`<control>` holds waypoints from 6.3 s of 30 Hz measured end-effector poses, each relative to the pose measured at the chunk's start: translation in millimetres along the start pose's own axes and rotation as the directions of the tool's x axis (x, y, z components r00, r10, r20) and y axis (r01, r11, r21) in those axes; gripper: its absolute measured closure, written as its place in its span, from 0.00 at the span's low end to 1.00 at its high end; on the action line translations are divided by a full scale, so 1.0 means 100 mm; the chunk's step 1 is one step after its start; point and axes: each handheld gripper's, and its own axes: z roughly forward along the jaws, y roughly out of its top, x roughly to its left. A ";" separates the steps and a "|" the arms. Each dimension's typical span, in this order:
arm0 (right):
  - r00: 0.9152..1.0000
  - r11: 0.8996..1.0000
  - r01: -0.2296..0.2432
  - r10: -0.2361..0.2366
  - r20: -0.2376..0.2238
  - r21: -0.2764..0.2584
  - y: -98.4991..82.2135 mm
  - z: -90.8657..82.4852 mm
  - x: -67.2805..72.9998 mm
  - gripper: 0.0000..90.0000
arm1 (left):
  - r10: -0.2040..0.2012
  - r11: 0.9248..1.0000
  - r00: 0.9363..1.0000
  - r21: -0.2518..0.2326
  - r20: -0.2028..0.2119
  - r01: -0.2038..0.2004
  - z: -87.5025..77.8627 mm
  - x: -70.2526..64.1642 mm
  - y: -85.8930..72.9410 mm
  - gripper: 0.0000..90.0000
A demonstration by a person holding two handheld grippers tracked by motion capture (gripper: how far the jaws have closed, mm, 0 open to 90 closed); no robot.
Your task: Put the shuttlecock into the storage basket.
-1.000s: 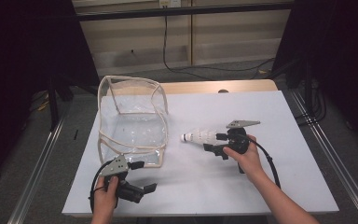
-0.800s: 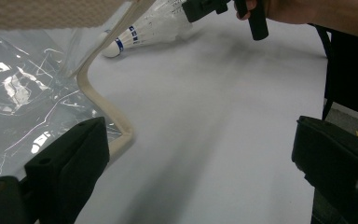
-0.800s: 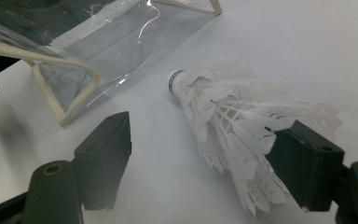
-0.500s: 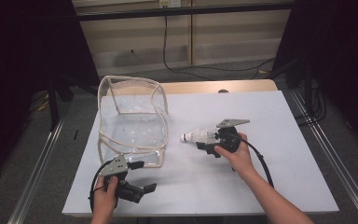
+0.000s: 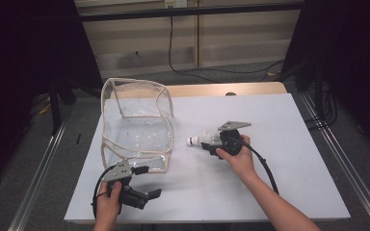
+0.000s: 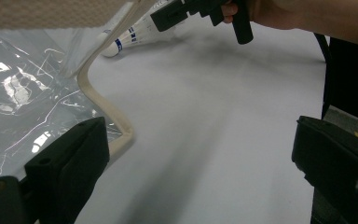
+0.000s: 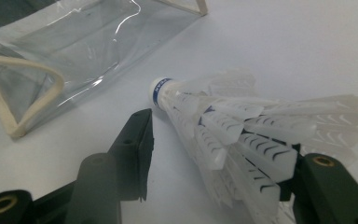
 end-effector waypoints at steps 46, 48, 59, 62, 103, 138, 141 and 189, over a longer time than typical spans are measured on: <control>0.997 0.999 -0.008 0.011 -0.073 0.045 0.08 -0.11 -0.03 0.98 | 0.004 1.000 1.000 -0.001 -0.002 -0.004 -0.01 0.00 0.00 0.05; 0.997 0.999 -0.010 0.014 -0.077 0.046 0.10 -0.13 -0.04 0.98 | 0.005 1.000 1.000 0.002 -0.004 -0.005 -0.02 0.00 0.00 0.05; 0.995 1.000 -0.002 0.005 -0.104 0.031 0.29 -0.32 -0.02 0.98 | 0.007 1.000 1.000 -0.003 -0.006 -0.007 -0.03 0.00 0.01 0.05; 0.994 1.000 0.001 0.002 -0.106 0.027 0.34 -0.37 -0.01 0.98 | 0.007 1.000 1.000 -0.003 -0.006 -0.007 -0.03 0.00 0.01 0.05; 0.991 0.998 0.056 -0.058 -0.123 -0.020 1.18 -0.89 0.21 0.98 | 0.006 1.000 1.000 -0.008 -0.007 -0.006 -0.06 -0.01 0.01 0.05; 0.990 0.995 0.082 -0.088 -0.112 -0.061 1.69 -0.99 0.46 0.98 | 0.003 1.000 1.000 -0.014 -0.007 -0.003 -0.06 -0.01 0.00 0.05; 0.989 0.994 0.087 -0.094 -0.112 -0.059 1.71 -0.98 0.48 0.98 | 0.006 1.000 1.000 -0.010 -0.003 -0.006 -0.06 -0.01 0.00 0.05; 0.988 0.991 0.114 -0.121 -0.100 -0.075 2.01 -0.71 0.85 0.98 | 0.003 1.000 1.000 -0.012 -0.014 -0.003 -0.09 0.00 -0.01 0.04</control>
